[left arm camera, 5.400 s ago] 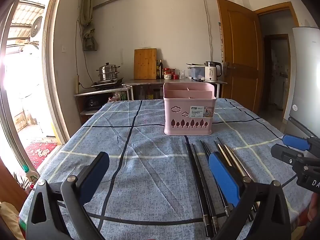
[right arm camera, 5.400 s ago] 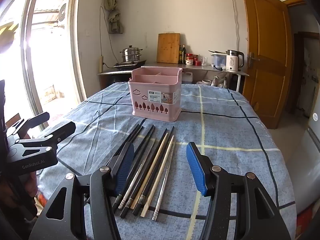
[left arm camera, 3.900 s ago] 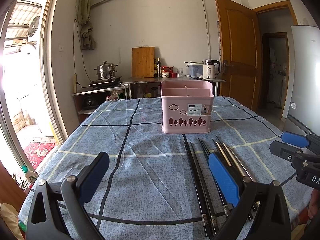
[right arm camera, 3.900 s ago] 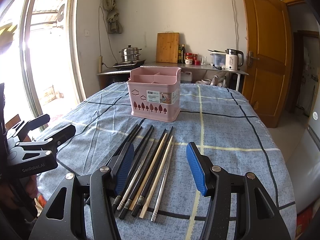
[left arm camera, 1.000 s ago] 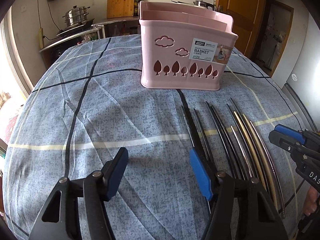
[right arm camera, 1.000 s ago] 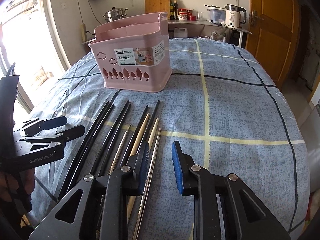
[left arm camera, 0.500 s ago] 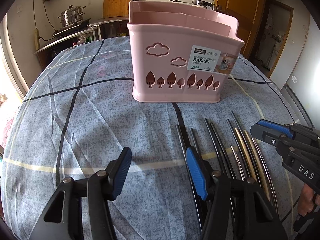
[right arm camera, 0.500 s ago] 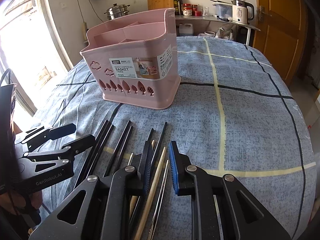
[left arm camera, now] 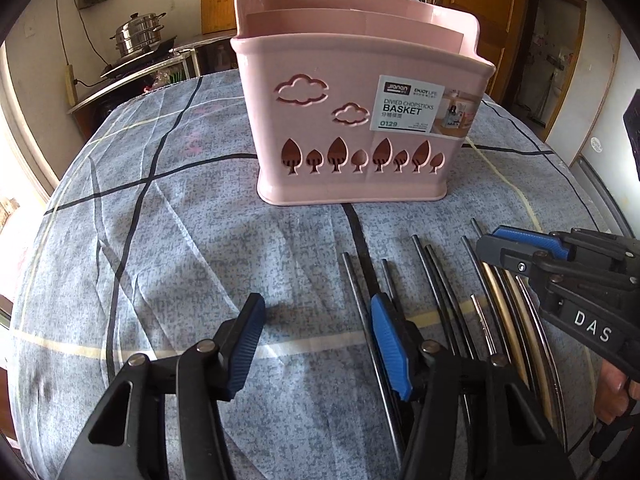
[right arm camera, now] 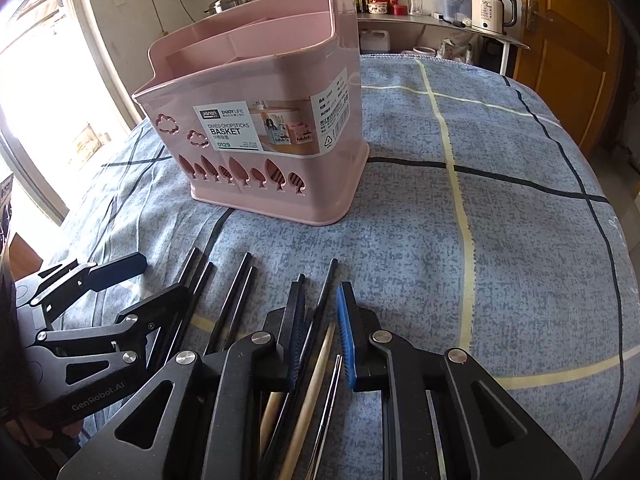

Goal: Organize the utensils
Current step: 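Lower the left tool onto a black chopstick and close while the right tool grasps another, then lift the left tool's chopstick over the pink basket while the right tool carries its own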

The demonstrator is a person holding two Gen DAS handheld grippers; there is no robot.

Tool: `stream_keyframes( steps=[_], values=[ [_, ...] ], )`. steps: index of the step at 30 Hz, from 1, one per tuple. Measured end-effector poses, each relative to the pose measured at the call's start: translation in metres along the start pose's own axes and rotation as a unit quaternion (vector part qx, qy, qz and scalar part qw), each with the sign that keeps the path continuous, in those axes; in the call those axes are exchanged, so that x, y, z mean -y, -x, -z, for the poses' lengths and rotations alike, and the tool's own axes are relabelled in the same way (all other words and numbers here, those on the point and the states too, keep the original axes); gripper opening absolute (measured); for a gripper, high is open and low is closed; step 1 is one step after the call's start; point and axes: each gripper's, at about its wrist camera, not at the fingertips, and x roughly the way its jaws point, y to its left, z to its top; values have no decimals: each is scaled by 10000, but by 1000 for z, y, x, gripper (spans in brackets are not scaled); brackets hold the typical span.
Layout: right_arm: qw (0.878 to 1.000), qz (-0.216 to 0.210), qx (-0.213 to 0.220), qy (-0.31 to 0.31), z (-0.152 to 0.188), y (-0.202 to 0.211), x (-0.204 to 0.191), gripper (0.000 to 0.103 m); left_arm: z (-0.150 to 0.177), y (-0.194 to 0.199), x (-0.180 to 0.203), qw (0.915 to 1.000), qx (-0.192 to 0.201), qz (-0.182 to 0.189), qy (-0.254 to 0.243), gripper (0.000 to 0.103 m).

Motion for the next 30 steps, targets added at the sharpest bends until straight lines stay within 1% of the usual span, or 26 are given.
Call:
stream_keyframes(
  steps=[4,8,11,12,13,15,19,22,25,30],
  values=[
    [10000,25,-44,-8,-5,-5,0,13,-3,-1,-1,10000,-24,-16,-15,49],
    [9999,149,-84,-6,-9,-10,-2,7,-6,-2,1,9999,-65,-2,-96,45],
    [9998,171,-98,-8,-11,-11,-3,7,-8,-1,4,9999,-68,32,-134,30],
    [9998,142,-102,-17,-12,-11,-3,6,-8,-1,4,9999,-67,58,-145,20],
    [9999,99,-103,-27,-12,-11,-4,6,-9,-1,5,9998,-72,97,-144,14],
    [10000,65,-69,-25,-13,-7,-5,6,-9,-1,7,9998,-77,125,-130,10],
    [10000,-25,90,-17,-14,9,-9,6,-9,6,2,9997,-35,260,-22,9],
    [9996,-86,262,-3,-15,25,-12,6,-10,19,-3,9994,84,331,50,9],
    [9987,-173,474,18,-17,45,-15,6,-13,38,-8,9987,262,424,90,8],
    [9958,-268,872,110,-24,81,-22,5,-20,81,-14,9959,664,615,93,8]
  ],
)
